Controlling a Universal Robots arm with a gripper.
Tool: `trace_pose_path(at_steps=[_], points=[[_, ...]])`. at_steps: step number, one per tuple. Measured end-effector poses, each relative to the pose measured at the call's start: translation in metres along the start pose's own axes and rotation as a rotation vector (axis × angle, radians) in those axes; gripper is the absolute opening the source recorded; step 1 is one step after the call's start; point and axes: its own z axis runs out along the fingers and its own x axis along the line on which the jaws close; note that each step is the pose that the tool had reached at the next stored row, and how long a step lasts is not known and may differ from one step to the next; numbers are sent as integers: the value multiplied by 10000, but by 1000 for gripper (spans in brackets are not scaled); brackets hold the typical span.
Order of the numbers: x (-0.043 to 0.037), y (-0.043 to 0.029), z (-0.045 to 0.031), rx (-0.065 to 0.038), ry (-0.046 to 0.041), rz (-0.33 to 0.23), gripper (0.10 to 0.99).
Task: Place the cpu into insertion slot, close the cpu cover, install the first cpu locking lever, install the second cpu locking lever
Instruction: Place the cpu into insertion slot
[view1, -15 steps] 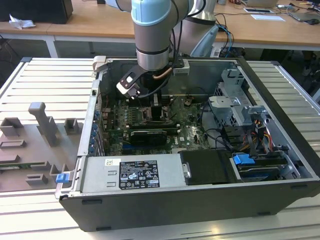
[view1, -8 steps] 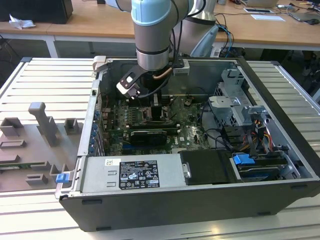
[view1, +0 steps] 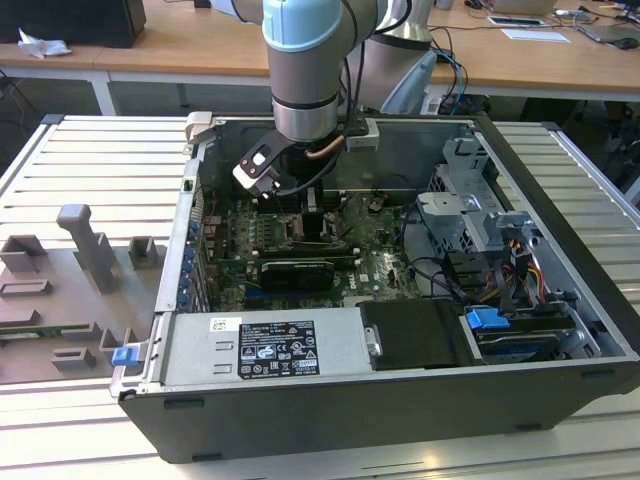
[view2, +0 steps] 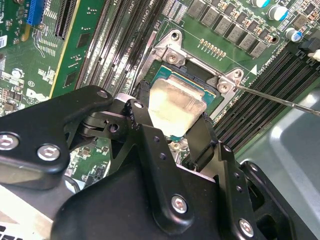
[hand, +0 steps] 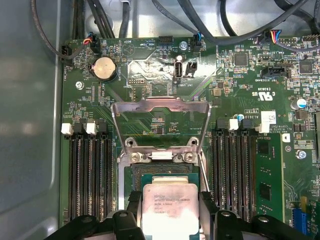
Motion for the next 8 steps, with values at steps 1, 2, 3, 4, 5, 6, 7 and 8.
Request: trace_pose_path(at_steps=[1, 2, 3, 4, 5, 6, 7, 8], points=[[0, 0, 0, 0, 0, 0, 537], [0, 0, 0, 0, 0, 0, 537], [0, 0, 1, 0, 0, 0, 537], [0, 0, 1, 0, 0, 0, 537], [0, 0, 1, 0, -1, 0, 537], [0, 0, 2, 0, 0, 0, 537], [0, 0, 2, 0, 0, 0, 537], [0, -1, 8, 0, 0, 0, 537]])
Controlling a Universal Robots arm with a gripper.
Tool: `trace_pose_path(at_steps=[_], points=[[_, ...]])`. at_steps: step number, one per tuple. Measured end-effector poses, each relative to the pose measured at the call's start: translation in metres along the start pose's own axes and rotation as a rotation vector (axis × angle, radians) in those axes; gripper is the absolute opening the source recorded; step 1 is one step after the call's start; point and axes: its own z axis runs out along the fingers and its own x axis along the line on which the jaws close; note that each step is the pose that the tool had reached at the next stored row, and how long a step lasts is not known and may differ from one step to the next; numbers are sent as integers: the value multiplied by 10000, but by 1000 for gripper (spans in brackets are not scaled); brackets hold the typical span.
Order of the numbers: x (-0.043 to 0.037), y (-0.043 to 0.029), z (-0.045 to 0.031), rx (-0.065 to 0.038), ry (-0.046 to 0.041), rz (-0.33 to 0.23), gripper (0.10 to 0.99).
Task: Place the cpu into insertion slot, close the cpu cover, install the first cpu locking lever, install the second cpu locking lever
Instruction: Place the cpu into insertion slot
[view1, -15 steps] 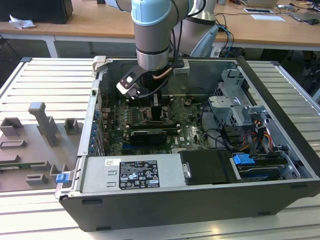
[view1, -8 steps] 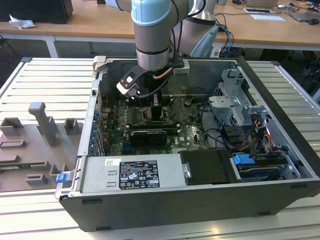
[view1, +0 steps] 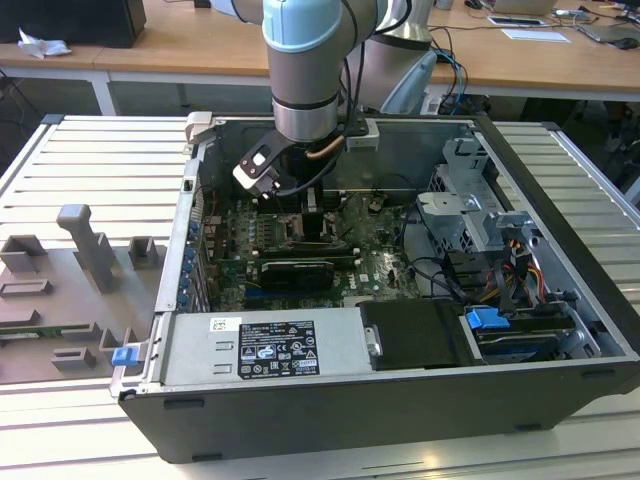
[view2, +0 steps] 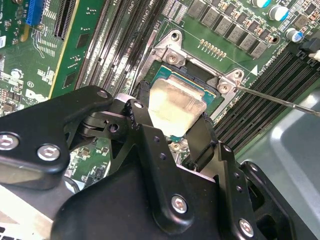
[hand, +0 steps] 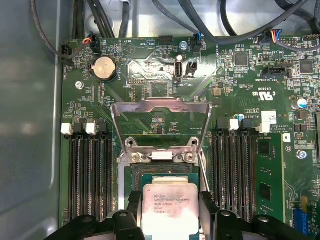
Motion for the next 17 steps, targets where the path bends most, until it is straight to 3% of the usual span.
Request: trace_pose_path(at_steps=[3, 11, 13, 17], points=[[26, 11, 67, -1, -15, -1, 537], [31, 12, 73, -1, -14, 0, 537], [32, 16, 75, 0, -15, -1, 612], [33, 20, 78, 1, -16, -1, 612]])
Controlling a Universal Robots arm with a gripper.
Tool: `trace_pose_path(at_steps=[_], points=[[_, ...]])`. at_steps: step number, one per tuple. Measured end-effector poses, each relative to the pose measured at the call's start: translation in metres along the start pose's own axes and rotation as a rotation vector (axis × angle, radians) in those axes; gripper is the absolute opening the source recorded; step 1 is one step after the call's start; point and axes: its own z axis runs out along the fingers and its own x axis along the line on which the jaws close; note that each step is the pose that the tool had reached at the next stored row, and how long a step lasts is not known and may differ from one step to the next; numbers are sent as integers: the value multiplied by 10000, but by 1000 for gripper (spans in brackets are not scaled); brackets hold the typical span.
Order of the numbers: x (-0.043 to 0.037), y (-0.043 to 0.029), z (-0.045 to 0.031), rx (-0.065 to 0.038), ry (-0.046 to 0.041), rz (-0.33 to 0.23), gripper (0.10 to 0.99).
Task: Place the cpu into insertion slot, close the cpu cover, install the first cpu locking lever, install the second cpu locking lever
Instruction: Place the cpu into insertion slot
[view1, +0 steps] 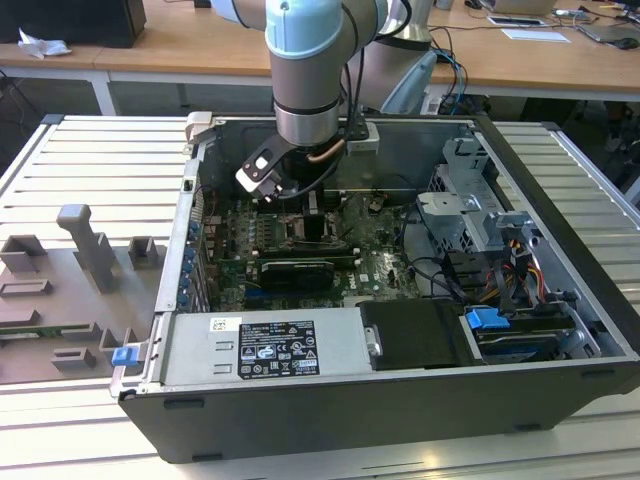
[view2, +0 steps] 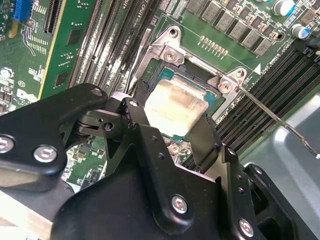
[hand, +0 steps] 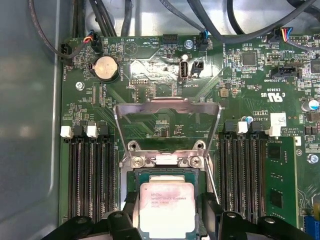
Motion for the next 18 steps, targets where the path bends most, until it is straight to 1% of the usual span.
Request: trace_pose_path(at_steps=[6, 8, 13, 14, 15, 16, 17, 18], points=[[0, 1, 0, -1, 1, 0, 612], [1, 3, -18, -1, 0, 0, 612], [2, 9, -90, 0, 0, 1, 612], [2, 10, -103, 0, 0, 1, 596], [2, 11, -109, 1, -1, 0, 533], [3, 12, -119, 1, -5, -1, 533], [3, 13, -127, 0, -12, -2, 412], [3, 14, -136, 1, -22, -3, 349]])
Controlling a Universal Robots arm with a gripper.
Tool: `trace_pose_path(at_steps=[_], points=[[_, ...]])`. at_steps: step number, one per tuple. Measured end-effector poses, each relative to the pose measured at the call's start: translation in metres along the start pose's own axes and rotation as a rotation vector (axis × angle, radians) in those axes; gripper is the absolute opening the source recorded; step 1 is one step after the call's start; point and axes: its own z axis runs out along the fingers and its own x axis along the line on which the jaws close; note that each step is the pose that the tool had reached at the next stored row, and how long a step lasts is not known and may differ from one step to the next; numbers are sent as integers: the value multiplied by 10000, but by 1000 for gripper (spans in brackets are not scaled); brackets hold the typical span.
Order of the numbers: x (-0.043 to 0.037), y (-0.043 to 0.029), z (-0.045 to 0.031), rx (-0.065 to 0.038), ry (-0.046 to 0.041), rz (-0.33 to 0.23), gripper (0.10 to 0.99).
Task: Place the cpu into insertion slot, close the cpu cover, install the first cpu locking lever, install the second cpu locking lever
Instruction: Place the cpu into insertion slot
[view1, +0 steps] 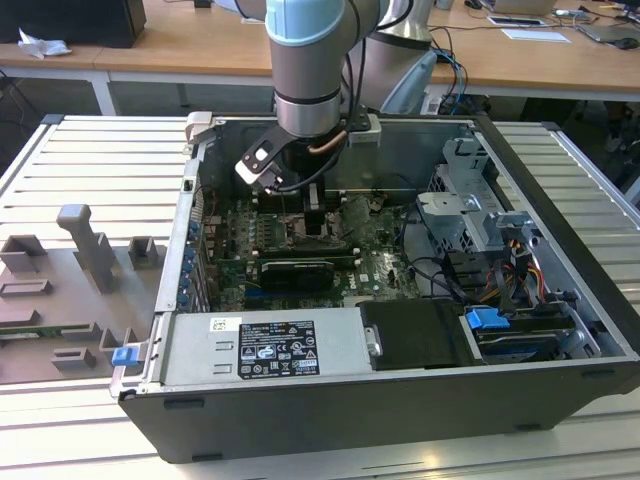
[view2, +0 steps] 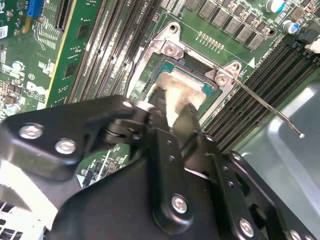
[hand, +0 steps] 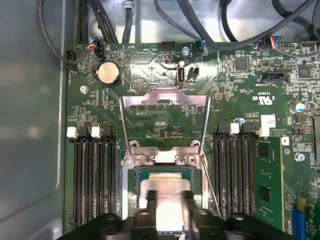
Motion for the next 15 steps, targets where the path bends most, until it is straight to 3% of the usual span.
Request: trace_pose_path(at_steps=[5, 15], points=[[0, 2, -23, 5, -68, -5, 106], [0, 3, -33, 5, -83, -6, 106]])
